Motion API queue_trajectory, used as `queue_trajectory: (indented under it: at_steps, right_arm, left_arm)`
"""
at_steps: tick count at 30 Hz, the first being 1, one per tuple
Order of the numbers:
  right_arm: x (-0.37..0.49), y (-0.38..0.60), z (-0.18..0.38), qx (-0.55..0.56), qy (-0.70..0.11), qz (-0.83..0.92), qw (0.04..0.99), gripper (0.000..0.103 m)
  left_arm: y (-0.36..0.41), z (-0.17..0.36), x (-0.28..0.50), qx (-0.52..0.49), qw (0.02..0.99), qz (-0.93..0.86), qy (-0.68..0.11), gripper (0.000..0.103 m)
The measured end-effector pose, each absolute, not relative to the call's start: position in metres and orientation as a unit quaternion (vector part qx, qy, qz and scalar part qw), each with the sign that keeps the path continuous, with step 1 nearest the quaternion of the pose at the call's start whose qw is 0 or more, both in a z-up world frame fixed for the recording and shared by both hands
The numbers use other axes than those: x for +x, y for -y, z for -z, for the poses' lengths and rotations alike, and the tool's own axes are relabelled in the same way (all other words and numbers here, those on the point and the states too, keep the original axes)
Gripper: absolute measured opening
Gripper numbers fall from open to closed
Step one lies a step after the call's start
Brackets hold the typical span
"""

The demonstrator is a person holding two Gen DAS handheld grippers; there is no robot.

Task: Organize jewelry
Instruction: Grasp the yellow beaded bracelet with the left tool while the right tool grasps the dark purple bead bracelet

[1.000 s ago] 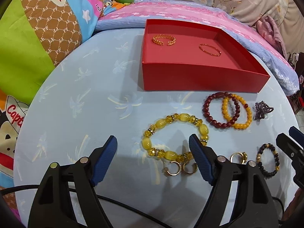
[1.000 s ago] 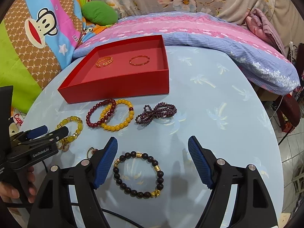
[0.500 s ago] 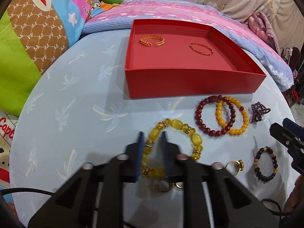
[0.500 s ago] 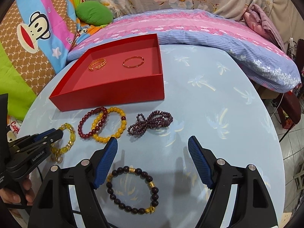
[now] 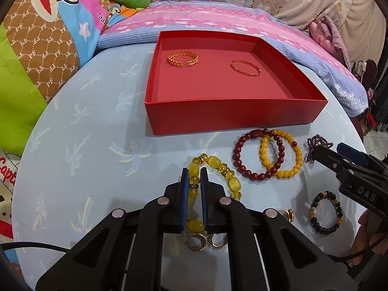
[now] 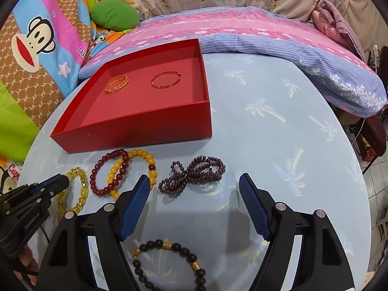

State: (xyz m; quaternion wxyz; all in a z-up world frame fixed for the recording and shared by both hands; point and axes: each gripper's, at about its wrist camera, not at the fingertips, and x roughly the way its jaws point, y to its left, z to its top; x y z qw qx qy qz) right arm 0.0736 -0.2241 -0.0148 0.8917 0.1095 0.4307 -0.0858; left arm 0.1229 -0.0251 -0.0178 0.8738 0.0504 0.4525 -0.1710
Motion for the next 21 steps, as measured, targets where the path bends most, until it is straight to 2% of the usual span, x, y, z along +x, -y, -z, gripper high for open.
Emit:
queue_trajectory:
  at_steps: [4, 16, 21]
  right_arm:
    - [0.082, 0.225, 0.017, 0.104, -0.432, 0.092, 0.891, 0.068]
    - [0.088, 0.224, 0.025, 0.091, -0.443, 0.090, 0.887, 0.043]
    - [0.086, 0.224, 0.025, 0.090, -0.442, 0.098, 0.887, 0.029]
  left_arm:
    - [0.027, 0.020, 0.125, 0.050, 0.872, 0.173, -0.455, 0.009]
    - [0.023, 0.022, 0.126, 0.046, 0.872, 0.168, -0.457, 0.009]
    - [0.019, 0.023, 0.125, 0.044, 0.872, 0.164, -0.459, 0.009]
